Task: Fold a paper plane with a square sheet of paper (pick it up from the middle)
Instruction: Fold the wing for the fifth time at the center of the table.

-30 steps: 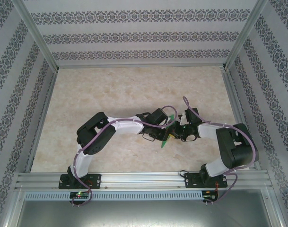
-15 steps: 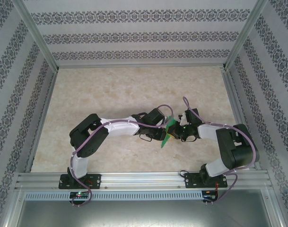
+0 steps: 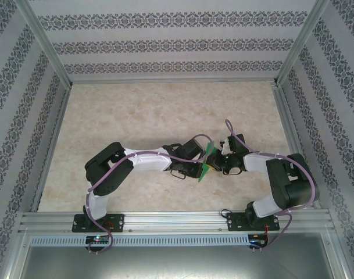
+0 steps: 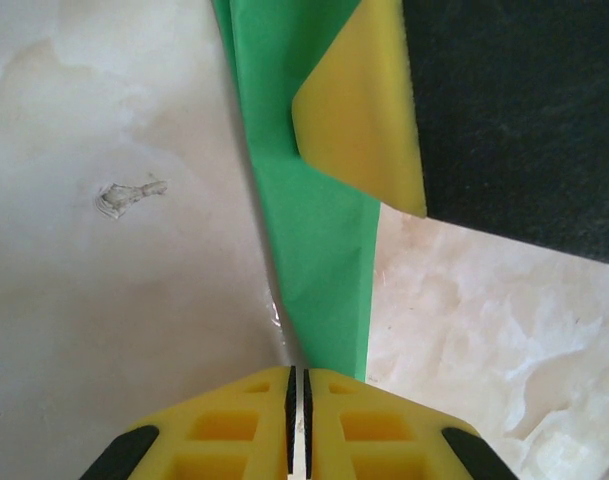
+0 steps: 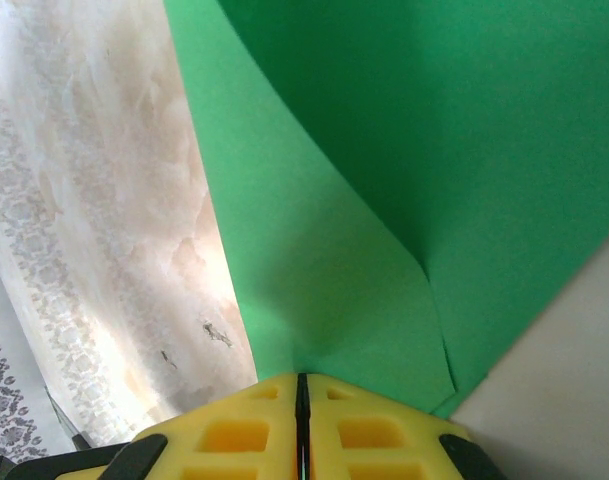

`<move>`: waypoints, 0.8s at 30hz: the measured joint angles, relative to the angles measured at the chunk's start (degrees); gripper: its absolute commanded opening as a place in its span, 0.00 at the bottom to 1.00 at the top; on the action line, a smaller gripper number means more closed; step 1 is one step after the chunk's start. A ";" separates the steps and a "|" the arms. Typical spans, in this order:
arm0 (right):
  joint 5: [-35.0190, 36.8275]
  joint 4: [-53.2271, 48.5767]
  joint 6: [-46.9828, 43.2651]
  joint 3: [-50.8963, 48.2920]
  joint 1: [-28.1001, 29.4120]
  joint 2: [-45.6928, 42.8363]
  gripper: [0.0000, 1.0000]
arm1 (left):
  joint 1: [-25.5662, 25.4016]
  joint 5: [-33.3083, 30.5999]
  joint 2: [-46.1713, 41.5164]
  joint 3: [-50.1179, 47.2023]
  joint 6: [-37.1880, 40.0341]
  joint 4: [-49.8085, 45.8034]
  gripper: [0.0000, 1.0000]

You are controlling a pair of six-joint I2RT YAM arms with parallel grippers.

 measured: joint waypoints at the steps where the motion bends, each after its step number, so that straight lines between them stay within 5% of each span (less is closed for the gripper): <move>1: 0.07 -0.02 0.00 0.00 0.00 -0.04 0.10 | 0.00 0.00 0.00 0.00 -0.02 0.00 0.15; 24: 0.33 0.66 0.02 -0.61 0.00 -0.50 0.10 | -0.07 1.33 1.20 1.18 -1.25 1.09 0.14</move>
